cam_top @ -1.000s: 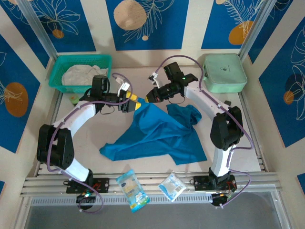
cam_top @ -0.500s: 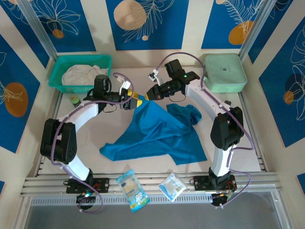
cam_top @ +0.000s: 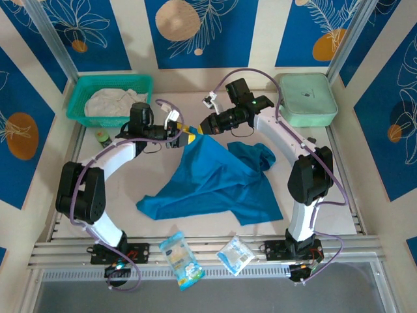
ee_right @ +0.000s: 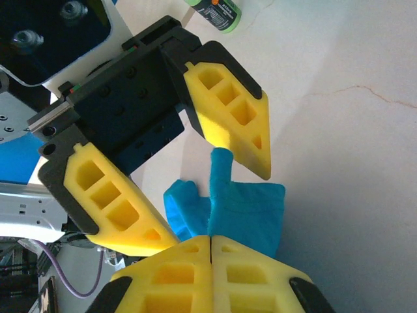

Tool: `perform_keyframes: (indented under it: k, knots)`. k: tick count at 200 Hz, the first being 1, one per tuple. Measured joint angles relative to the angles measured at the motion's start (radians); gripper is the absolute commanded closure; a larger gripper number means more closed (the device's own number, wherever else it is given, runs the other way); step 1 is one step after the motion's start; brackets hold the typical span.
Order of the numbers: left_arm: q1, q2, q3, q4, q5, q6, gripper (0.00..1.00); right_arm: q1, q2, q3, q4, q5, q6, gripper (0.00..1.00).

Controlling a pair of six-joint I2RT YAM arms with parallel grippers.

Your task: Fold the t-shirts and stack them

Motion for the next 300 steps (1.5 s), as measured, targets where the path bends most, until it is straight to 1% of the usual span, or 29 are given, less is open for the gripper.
perform_keyframes:
  k: [10,19,24,39,47,66,72,83,89,99,116,139,152,166,181,205,218,232,245,265,300]
  knots:
    - [-0.001,0.005,0.0,0.006,0.0,-0.006,0.57,0.0,0.0,0.0,0.0,0.0,0.003,1.0]
    - [-0.002,0.009,0.0,0.013,0.0,-0.018,0.68,0.0,0.0,0.0,0.0,0.001,0.004,1.0]
    - [-0.003,0.011,0.0,0.019,0.0,-0.019,0.72,0.0,0.0,0.0,0.0,0.003,0.005,1.0]
    - [-0.005,0.016,0.0,0.037,0.001,-0.044,0.88,0.0,0.0,0.0,0.001,0.007,0.007,1.0]
    - [-0.006,0.019,0.001,0.046,0.0,-0.062,1.0,0.0,0.0,0.0,0.003,0.011,0.011,1.0]
    - [-0.01,0.025,0.0,0.079,-0.004,-0.089,1.0,-0.002,0.0,0.0,0.008,0.022,0.023,1.0]
    - [-0.011,0.026,0.0,0.087,-0.01,-0.097,1.0,-0.003,0.0,0.0,0.009,0.027,0.027,0.92]
    - [-0.012,0.024,0.0,0.095,-0.029,-0.106,1.0,-0.005,0.0,0.0,0.01,0.044,0.046,0.71]
    - [-0.013,0.021,0.0,0.093,-0.048,-0.112,1.0,-0.008,0.0,0.0,0.011,0.057,0.06,0.63]
    - [-0.013,0.015,0.0,0.08,-0.084,-0.112,1.0,-0.016,0.0,-0.001,0.013,0.083,0.072,0.54]
    - [-0.013,-0.033,-0.015,0.02,-0.173,-0.103,1.0,-0.047,-0.01,-0.024,0.014,0.151,0.121,0.48]
    - [-0.018,-0.16,-0.08,-0.059,-0.286,-0.089,1.0,-0.126,-0.053,-0.103,-0.006,0.269,0.175,0.47]
    - [-0.037,-0.251,-0.131,-0.093,-0.349,-0.087,1.0,-0.172,-0.076,-0.149,-0.02,0.337,0.199,0.47]
    - [-0.085,-0.344,-0.183,-0.129,-0.414,-0.085,1.0,-0.213,-0.084,-0.184,-0.039,0.408,0.213,0.49]
    - [-0.159,-0.406,-0.222,-0.159,-0.478,-0.085,1.0,-0.222,-0.077,-0.208,-0.055,0.472,0.221,0.5]
    - [-0.301,-0.458,-0.29,-0.197,-0.588,-0.089,1.0,-0.195,-0.03,-0.219,-0.074,0.551,0.226,0.53]
    - [-0.362,-0.474,-0.329,-0.212,-0.641,-0.097,1.0,-0.172,0.012,-0.226,-0.076,0.599,0.227,0.53]
    - [-0.407,-0.493,-0.369,-0.238,-0.695,-0.115,1.0,-0.148,0.061,-0.23,-0.085,0.649,0.23,0.54]
    - [-0.429,-0.514,-0.402,-0.265,-0.74,-0.133,1.0,-0.126,0.101,-0.232,-0.093,0.687,0.233,0.53]
    - [-0.438,-0.54,-0.43,-0.312,-0.806,-0.16,1.0,-0.087,0.155,-0.22,-0.11,0.743,0.232,0.53]
    - [-0.439,-0.549,-0.436,-0.368,-0.89,-0.185,1.0,-0.027,0.278,-0.069,-0.15,0.835,0.221,0.54]
